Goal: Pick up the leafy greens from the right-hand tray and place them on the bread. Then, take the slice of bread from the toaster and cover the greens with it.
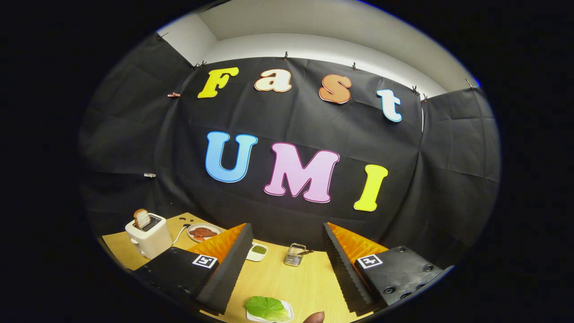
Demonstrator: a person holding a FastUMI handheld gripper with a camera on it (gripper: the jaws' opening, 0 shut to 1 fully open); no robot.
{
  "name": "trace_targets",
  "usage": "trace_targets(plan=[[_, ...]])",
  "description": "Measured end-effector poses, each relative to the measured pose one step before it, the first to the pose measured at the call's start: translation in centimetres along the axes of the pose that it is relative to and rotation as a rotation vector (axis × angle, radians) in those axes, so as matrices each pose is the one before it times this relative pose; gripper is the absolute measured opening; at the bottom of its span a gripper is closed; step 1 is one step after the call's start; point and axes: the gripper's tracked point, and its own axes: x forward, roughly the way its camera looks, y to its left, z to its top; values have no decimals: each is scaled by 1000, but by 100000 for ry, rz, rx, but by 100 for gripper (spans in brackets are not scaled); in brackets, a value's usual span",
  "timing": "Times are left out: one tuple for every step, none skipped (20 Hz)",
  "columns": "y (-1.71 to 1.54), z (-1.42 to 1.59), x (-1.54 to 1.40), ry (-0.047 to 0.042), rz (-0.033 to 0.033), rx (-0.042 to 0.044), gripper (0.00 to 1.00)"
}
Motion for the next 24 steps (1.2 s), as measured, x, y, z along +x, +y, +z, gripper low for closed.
trace_targets(plan=[[-146,242,-222,-494,-607,-159,97],[-121,15,-165,-237,-391,-209,97],[-140,-34,-119,-57,-402,-263,97],[113,-479,-63,1207,609,-231,97],[342,-1130,90,3311,1829,-310,96],[469,-1925,63,5746,2672,-718,96],[465,-2212,182,5963,3089,-677,96],[728,-2212,490,5097,3878,-406,96],[654,-2799,757,6972,4197,-1525,96],[216,-2849,723,6616,2785,-2127,96],[135,-2686,873,5767,2118,-2106,96],[353,-2651,1030,5846,2357,-2577,96],[482,-2335,1162,5542,2429,-2320,96],[510,-2164,1061,5150,2650,-1692,94],[533,-2187,1314,5416,2689,-822,93],[527,-1862,1132,5133,2994,-431,92],[478,-1696,1230,4765,2447,-65,91],[341,-1465,857,4454,2081,209,89],[239,-1187,1209,3827,2062,592,88],[54,-799,1101,2968,1687,1044,86],[2,-677,960,2865,1606,1372,85],[24,-579,945,2569,1257,1303,84],[-11,-303,795,1988,1478,868,83],[-94,-210,874,1798,841,526,79]])
